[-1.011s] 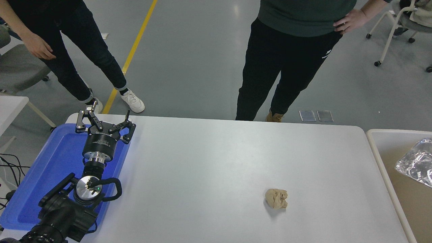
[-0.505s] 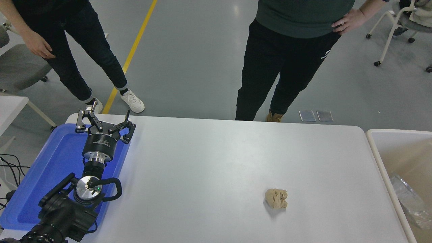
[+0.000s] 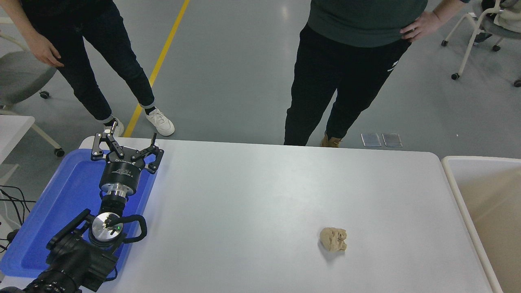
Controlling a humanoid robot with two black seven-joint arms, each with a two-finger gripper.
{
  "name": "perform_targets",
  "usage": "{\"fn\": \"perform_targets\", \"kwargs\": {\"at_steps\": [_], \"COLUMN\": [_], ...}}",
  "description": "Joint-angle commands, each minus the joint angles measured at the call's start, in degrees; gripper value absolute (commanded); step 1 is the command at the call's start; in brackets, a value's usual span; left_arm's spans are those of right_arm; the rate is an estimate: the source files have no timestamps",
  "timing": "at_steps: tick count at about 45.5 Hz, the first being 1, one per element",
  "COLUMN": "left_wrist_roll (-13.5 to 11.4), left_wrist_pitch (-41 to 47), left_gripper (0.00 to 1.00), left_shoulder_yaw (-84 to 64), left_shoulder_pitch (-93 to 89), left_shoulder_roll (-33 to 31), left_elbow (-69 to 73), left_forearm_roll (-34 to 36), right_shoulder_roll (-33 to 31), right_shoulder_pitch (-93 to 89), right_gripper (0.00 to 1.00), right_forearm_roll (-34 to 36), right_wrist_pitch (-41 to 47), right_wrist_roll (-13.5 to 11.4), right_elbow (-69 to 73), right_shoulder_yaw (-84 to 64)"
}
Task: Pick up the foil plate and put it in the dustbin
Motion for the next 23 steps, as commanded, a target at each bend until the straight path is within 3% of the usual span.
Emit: {"fn": "perform_targets", "kwargs": {"at_steps": [1, 9, 23], "left_wrist_roll": [0.01, 0.01, 0.01], "left_wrist_pitch": [0.0, 0.0, 0.0], "left_gripper": [1.0, 1.0, 1.0], "left_shoulder_yaw": [0.01, 0.01, 0.01], "left_shoulder_pitch": [0.01, 0.01, 0.01], "left_shoulder_roll": [0.0, 0.0, 0.0], "left_elbow": [0.0, 0.0, 0.0], "left_forearm_roll": [0.0, 0.0, 0.0], "right_shoulder_roll": [1.71, 3.12, -1.35], "right_shoulder_pitch": [5.44, 9.92, 19.24], "right_gripper": [1.0, 1.0, 1.0], "right_forearm_roll": [-0.32, -0.67, -11.31], "right_wrist_pitch": [2.01, 2.89, 2.89], "right_wrist_roll": [0.0, -0.09, -0.44], "right_elbow": [0.54, 4.05, 18.54], "right_shoulder_yaw": [-0.68, -1.03, -1.12]}}
